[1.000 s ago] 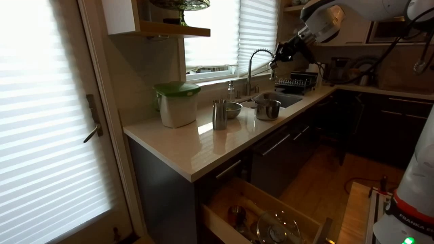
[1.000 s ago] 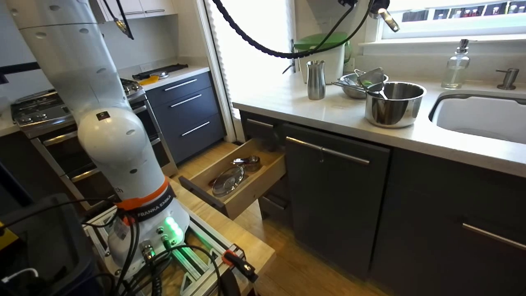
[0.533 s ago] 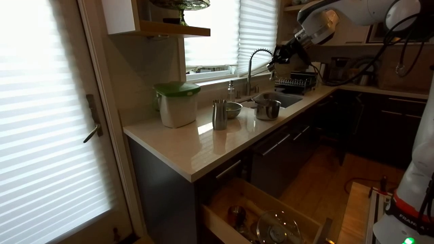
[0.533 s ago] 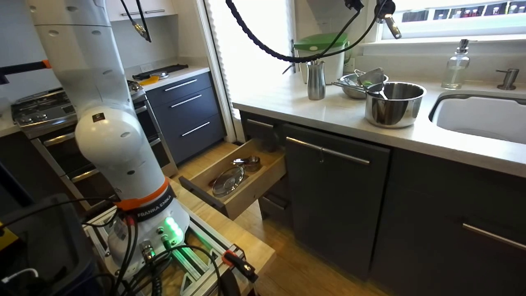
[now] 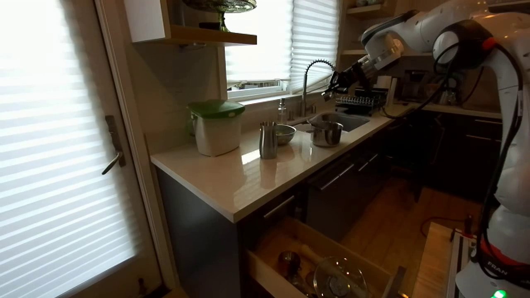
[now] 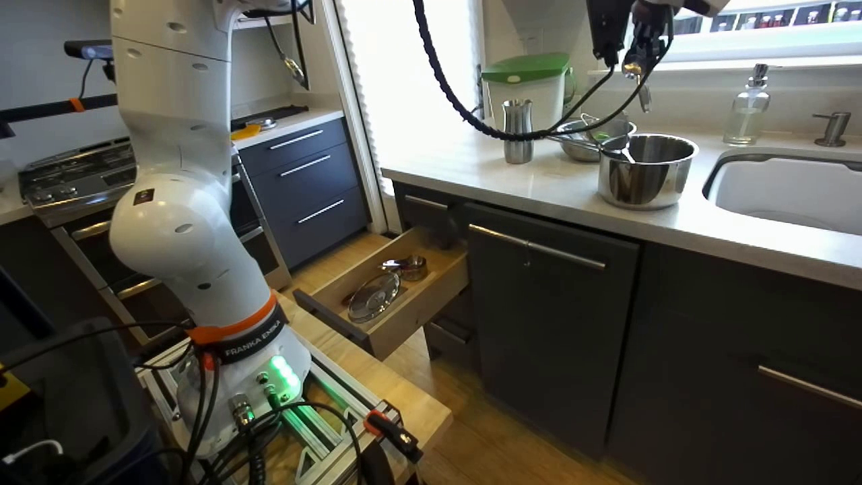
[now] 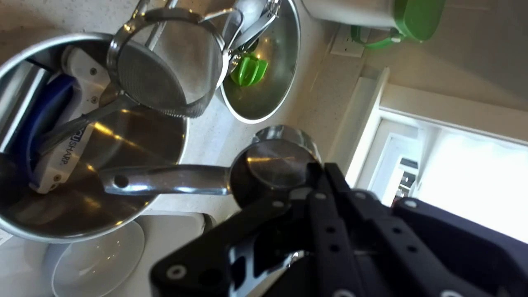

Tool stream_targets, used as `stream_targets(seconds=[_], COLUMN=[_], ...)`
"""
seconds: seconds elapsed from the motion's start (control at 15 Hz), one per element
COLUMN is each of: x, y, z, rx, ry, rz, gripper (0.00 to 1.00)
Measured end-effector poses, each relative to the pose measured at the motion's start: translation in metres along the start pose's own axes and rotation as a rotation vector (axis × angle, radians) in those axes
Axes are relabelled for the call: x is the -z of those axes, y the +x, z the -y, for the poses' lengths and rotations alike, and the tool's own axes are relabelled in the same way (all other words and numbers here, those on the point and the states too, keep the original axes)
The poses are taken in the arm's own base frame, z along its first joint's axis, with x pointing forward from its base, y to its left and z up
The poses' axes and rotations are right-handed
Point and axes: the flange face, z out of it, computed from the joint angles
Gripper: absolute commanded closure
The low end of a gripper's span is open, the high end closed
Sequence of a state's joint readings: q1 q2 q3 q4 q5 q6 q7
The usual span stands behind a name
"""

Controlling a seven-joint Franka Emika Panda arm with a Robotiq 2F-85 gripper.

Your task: Pick up the metal measuring spoon and put it in the pot

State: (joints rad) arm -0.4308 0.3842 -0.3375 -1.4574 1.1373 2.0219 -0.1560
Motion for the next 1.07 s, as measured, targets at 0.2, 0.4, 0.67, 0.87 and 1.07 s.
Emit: stream_targets(seconds=[0.2, 0.4, 0.67, 0.87, 1.07], x=[-0.015, -0.04, -0.076, -0.096, -0.103], y=[0.028, 0.044, 0.048, 0.045, 0.041], z=[-0.008, -0.009, -0.022, -0.033, -0.039], rx=[-0.103, -0.207, -0.338, -0.397, -0.422], ry=[0.006, -0.003, -0.045, -0.098, -0.135], rz=[-0.103, -0.246, -0.315, -0.319, -0.339], gripper=[0.99, 0.99, 0.99, 0.99, 0.99])
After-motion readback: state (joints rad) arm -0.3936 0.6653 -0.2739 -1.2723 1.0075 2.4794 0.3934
